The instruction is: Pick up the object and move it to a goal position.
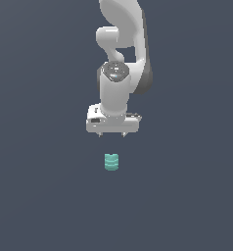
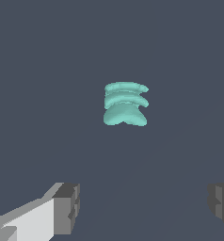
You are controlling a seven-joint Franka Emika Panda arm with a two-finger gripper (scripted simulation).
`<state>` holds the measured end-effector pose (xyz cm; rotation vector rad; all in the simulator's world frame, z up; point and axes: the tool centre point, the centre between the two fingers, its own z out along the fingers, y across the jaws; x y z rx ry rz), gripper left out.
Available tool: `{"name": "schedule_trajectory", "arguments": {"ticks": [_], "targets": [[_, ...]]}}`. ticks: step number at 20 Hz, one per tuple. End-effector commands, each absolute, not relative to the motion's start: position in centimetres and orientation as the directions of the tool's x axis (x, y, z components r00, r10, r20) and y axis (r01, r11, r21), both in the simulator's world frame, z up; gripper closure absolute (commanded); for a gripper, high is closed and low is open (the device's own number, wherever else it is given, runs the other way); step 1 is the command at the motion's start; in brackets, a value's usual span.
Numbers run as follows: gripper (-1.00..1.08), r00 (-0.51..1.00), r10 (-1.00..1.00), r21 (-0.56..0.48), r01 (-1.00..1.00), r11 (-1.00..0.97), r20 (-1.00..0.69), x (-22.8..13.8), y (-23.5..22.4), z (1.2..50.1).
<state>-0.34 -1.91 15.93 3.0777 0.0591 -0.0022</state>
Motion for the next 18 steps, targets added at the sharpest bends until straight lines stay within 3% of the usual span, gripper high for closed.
{"name": "schedule_trajectory", "arguments": {"ticks": [1, 18], "targets": [[-0.92, 0.999, 0.038, 0.062, 0.038, -0.997, -0.003, -0.1, -1.9, 15.7], [-0.92, 1.0, 0.014, 0.016, 0.014, -1.0, -0.001, 5.5, -2.2, 10.6]]}}
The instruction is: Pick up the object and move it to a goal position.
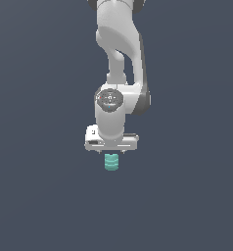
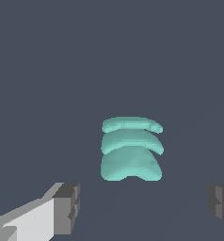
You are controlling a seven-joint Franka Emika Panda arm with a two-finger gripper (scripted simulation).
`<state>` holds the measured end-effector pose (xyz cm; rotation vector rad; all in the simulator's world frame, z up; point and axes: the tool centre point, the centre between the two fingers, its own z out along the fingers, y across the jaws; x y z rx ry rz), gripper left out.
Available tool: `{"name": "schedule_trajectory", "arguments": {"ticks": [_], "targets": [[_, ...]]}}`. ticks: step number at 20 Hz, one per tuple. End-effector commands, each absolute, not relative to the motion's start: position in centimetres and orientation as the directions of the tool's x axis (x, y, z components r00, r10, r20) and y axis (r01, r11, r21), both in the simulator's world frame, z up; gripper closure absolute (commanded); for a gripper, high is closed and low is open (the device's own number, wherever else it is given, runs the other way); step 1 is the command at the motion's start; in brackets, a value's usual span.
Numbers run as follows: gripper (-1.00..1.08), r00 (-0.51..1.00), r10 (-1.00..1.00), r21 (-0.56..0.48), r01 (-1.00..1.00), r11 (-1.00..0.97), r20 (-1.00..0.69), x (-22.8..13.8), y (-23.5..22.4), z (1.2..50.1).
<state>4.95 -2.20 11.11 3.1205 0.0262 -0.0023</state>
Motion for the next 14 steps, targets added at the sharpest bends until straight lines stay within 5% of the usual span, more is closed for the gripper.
{"name": "schedule_trajectory", "arguments": {"ticks": [1, 14], "targets": [[-0.92, 1.0, 0.013, 0.013, 0.013, -1.0, -0.001, 5.7, -2.2, 10.3], [-0.92, 1.0, 0.007, 0.001, 0.007, -1.0, -0.001, 6.7, -2.3, 8.7]]}}
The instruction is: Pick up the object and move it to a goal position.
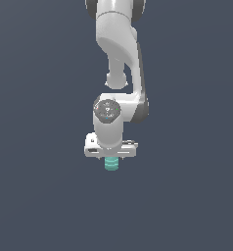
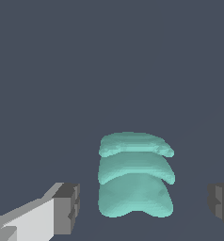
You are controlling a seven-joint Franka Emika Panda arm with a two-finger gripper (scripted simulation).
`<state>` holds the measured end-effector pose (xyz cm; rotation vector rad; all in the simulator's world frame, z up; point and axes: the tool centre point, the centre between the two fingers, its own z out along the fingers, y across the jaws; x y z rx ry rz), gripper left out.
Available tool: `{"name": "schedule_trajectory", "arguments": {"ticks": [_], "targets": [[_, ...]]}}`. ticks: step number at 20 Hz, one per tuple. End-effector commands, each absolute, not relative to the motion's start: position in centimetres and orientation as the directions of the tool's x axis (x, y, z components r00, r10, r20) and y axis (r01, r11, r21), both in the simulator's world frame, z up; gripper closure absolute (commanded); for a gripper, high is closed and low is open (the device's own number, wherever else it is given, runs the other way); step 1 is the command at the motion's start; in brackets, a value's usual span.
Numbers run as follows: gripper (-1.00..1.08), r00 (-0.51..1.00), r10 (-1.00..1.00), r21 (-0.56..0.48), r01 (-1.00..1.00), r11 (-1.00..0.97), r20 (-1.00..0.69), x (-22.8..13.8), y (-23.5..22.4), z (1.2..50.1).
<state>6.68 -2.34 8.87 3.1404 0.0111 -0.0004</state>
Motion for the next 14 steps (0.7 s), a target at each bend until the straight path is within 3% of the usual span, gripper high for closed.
{"name": "schedule_trajectory", "arguments": {"ticks": [1, 14], "targets": [[-0.92, 1.0, 0.007, 0.001, 0.007, -1.0, -0.001, 6.7, -2.3, 8.4], [-0.92, 1.0, 0.007, 0.0, 0.007, -1.0, 0.0, 6.7, -2.3, 3.9]]}}
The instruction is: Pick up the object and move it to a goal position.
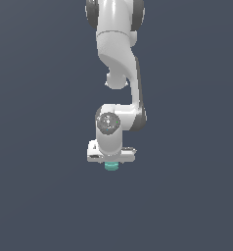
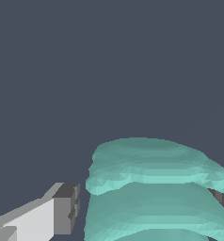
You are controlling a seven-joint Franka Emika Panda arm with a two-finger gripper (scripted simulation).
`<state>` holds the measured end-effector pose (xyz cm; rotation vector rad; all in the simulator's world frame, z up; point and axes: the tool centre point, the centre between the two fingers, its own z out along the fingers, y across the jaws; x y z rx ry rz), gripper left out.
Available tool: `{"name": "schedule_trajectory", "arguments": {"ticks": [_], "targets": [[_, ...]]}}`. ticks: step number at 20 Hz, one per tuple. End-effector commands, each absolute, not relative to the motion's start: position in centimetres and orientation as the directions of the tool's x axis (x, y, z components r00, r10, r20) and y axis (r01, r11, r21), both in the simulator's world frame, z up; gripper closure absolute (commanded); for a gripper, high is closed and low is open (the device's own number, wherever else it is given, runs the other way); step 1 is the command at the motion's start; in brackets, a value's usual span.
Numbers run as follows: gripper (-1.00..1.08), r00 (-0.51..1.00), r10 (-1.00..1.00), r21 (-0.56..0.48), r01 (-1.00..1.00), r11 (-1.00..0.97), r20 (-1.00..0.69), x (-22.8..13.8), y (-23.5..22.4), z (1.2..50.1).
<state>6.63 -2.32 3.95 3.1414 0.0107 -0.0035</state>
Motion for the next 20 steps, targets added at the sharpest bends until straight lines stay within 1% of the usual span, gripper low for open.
{"name": "schedule_trajectory", "arguments": {"ticks": [1, 2, 14, 20], "targets": [[-0.92, 1.0, 0.007, 0.0, 0.007, -1.0, 0.0, 6.8, -2.3, 3.9], [1.08, 1.0, 0.007, 0.0, 0.007, -1.0, 0.0, 6.8, -2.3, 3.9], [1.08, 1.0, 0.007, 0.0, 0.007, -1.0, 0.0, 6.7, -2.3, 4.0], [1.08, 1.0, 0.007, 0.0, 0.007, -1.0, 0.0, 6.1, -1.1, 5.0]]}}
